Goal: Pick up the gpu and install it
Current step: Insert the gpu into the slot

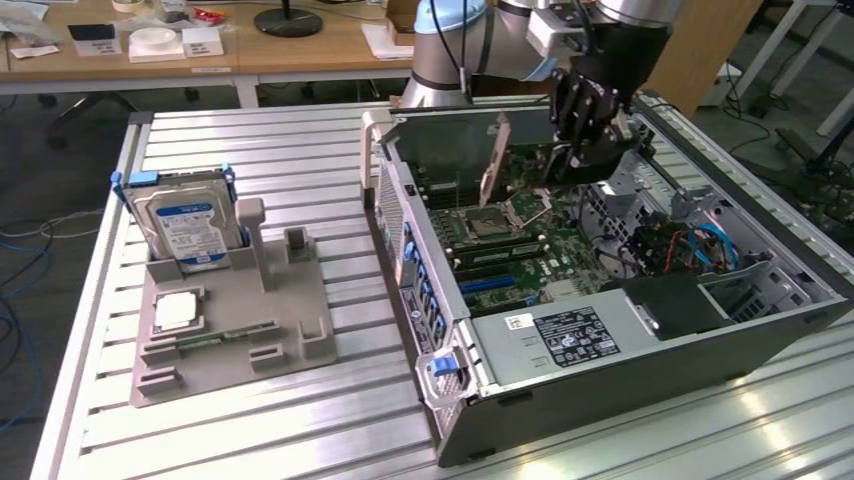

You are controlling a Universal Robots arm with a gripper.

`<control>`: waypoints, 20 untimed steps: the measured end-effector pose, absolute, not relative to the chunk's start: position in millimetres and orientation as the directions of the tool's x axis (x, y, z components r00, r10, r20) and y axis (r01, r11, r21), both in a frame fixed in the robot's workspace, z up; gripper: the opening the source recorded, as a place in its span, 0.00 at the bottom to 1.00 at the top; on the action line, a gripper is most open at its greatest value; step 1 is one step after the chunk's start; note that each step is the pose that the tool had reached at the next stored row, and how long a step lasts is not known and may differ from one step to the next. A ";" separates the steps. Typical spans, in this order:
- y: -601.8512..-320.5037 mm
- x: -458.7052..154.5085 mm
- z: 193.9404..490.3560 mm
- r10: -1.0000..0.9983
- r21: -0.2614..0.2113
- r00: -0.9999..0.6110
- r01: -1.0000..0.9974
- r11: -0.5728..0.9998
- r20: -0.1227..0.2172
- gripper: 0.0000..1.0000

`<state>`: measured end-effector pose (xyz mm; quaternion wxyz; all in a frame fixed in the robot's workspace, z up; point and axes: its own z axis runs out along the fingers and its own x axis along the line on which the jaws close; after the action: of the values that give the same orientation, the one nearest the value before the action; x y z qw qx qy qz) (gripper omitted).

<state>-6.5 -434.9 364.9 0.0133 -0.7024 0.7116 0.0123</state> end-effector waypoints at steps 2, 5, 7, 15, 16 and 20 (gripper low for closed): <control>-434.9 -9.1 361.6 -0.999 -0.001 -0.013 -1.000 0.013 -0.039 0.28; -434.9 -20.3 357.8 -0.999 -0.001 -0.013 -1.000 0.013 -0.043 0.28; -434.9 -26.2 354.5 -0.999 -0.001 -0.013 -1.000 0.013 -0.044 0.28; -438.3 -39.8 341.3 -0.999 -0.001 -0.012 -1.000 0.012 -0.044 0.28; -440.7 -39.9 339.6 -0.999 -0.001 -0.012 -1.000 0.013 -0.045 0.28; -448.9 -40.0 332.5 -0.999 -0.001 -0.013 -1.000 0.013 -0.048 0.28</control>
<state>-40.0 -448.9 332.5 0.0175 -0.7024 0.7114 0.0166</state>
